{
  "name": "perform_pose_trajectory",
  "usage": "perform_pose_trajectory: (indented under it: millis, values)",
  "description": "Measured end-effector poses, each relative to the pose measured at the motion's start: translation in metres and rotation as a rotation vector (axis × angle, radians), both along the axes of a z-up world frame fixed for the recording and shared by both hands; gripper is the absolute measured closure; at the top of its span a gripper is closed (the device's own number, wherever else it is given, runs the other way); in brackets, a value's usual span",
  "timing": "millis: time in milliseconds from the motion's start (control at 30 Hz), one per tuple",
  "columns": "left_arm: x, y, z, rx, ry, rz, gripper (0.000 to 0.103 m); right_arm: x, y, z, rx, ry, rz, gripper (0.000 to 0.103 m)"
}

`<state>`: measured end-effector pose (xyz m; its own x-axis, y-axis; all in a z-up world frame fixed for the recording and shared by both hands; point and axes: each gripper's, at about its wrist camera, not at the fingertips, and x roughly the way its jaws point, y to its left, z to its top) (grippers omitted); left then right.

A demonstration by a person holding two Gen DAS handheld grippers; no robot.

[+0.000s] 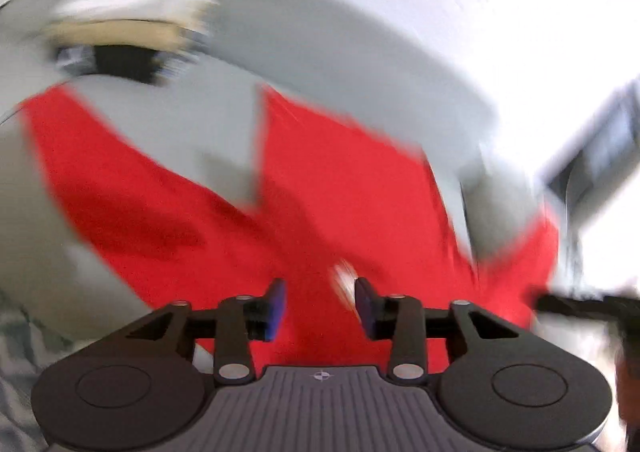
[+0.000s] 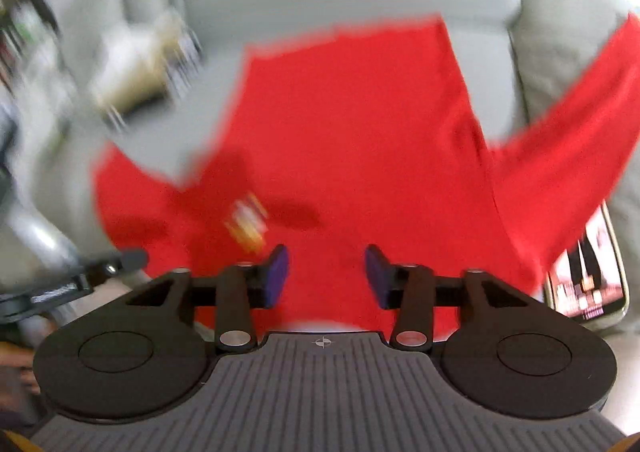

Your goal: Fold clothes

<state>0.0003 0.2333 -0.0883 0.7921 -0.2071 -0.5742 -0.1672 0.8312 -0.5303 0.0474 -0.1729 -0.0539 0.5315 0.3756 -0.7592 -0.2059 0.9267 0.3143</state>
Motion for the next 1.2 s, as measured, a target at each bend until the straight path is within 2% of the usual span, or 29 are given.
perform_pose_trajectory:
  millis: [100, 167, 267, 333, 433, 633, 733, 767, 833, 867, 967, 1067, 1200]
  values:
    - [-0.001, 0.086, -0.029, -0.143, -0.014, 0.282, 0.06, 0.005, -0.013, 0.037, 0.221, -0.043, -0.058, 0.029]
    - [0.004, 0.135, -0.058, -0.264, 0.007, 0.426, 0.06, 0.007, -0.019, 0.054, 0.286, -0.079, -0.126, 0.029]
    - [0.023, 0.18, -0.096, -0.375, 0.037, 0.475, 0.06, 0.008, -0.023, 0.069, 0.333, -0.125, -0.178, 0.029]
    - [0.036, 0.196, -0.111, -0.448, -0.005, 0.484, 0.061, 0.009, -0.024, 0.079, 0.36, -0.149, -0.201, 0.029]
    - [0.061, 0.219, -0.12, -0.481, -0.028, 0.524, 0.061, 0.01, -0.022, 0.093, 0.393, -0.18, -0.226, 0.03]
    - [0.109, 0.257, -0.125, -0.455, -0.023, 0.56, 0.062, 0.013, -0.001, 0.106, 0.391, -0.211, -0.198, 0.03]
    - [0.114, 0.272, -0.131, -0.49, -0.032, 0.604, 0.065, 0.018, 0.011, 0.098, 0.368, -0.2, -0.183, 0.03]
    - [0.116, 0.276, -0.133, -0.502, -0.028, 0.629, 0.069, 0.021, 0.015, 0.096, 0.358, -0.193, -0.177, 0.031]
    - [0.119, 0.28, -0.134, -0.481, 0.021, 0.665, 0.09, 0.024, 0.019, 0.093, 0.363, -0.177, -0.167, 0.031]
    - [0.12, 0.281, -0.134, -0.468, 0.047, 0.683, 0.095, 0.025, 0.021, 0.093, 0.361, -0.173, -0.159, 0.032]
    - [0.122, 0.275, -0.117, -0.376, 0.026, 0.652, 0.103, 0.024, 0.023, 0.091, 0.336, -0.173, -0.139, 0.032]
    - [0.116, 0.265, -0.09, -0.315, -0.054, 0.607, 0.103, 0.021, 0.023, 0.091, 0.304, -0.184, -0.129, 0.032]
    - [0.104, 0.238, -0.032, -0.172, -0.167, 0.507, 0.103, 0.015, 0.008, 0.092, 0.312, -0.186, -0.146, 0.032]
